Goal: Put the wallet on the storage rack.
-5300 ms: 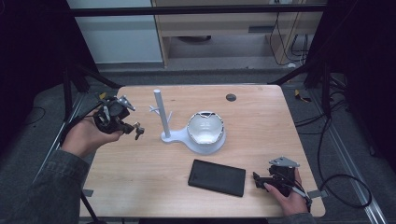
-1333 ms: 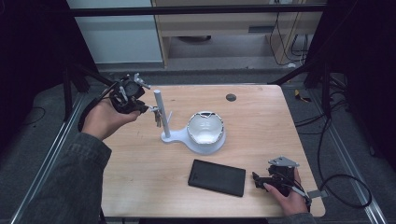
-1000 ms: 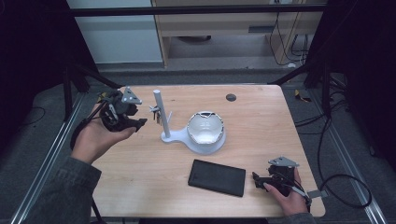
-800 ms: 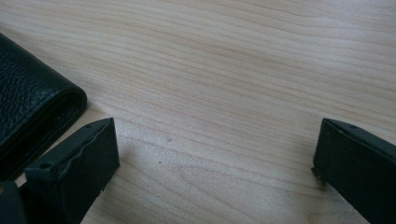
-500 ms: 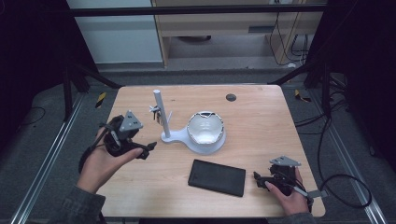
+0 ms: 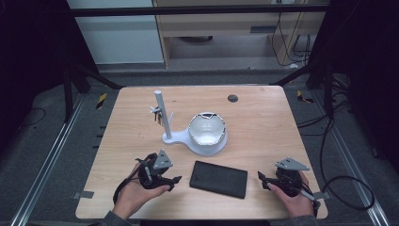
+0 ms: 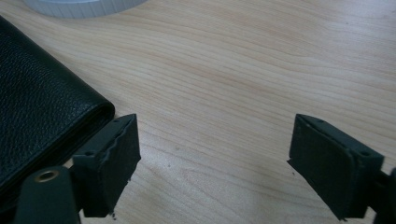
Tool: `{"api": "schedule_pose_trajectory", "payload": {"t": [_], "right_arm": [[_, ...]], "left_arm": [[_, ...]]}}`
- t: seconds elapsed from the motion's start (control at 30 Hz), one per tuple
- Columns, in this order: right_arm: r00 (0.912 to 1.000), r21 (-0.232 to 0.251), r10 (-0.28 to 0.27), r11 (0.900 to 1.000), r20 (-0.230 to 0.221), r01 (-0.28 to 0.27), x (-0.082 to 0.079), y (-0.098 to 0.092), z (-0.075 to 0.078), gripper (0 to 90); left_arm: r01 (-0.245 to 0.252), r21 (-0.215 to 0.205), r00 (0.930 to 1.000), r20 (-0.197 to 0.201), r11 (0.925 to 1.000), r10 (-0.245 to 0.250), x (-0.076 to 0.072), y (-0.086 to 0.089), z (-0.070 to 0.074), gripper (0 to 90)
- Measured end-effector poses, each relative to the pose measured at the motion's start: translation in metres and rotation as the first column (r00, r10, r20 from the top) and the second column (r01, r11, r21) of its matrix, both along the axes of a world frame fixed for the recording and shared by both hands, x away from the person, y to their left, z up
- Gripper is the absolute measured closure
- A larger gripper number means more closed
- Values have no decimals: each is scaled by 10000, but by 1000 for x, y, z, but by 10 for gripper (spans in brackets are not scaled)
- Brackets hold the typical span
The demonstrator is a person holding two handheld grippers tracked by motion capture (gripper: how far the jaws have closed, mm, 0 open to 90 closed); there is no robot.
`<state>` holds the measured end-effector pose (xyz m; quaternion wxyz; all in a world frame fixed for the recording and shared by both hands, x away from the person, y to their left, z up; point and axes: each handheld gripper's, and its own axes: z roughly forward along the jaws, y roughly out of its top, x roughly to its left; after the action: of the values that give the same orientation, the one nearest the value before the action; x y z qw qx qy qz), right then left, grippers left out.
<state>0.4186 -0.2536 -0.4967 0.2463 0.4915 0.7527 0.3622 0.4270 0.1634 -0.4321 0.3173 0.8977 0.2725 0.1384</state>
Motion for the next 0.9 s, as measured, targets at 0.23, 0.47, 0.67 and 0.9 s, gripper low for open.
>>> {"api": "schedule_pose_trajectory", "payload": {"t": [0.23, 0.47, 0.67, 0.9], "right_arm": [[10000, -180, 65, 9998, -1, -65, 0, -1, 0, 294], [10000, -248, 80, 9997, 20, -79, 0, -1, 0, 340], [9999, -260, 135, 9996, 28, -134, 0, -1, 1, 348], [9999, -139, 119, 9998, -19, -120, -1, 0, 1, 338]], "left_arm": [[764, 613, 9954, -624, 9952, -726, -1, -15, -28, 650], [1105, 915, 9892, -1070, 9897, -1006, 2, -23, -40, 808], [1382, 1121, 9846, -1233, 9840, -1242, 4, -31, -42, 876], [1423, 1168, 9838, -1261, 9829, -1274, 5, -33, -42, 894]]}}
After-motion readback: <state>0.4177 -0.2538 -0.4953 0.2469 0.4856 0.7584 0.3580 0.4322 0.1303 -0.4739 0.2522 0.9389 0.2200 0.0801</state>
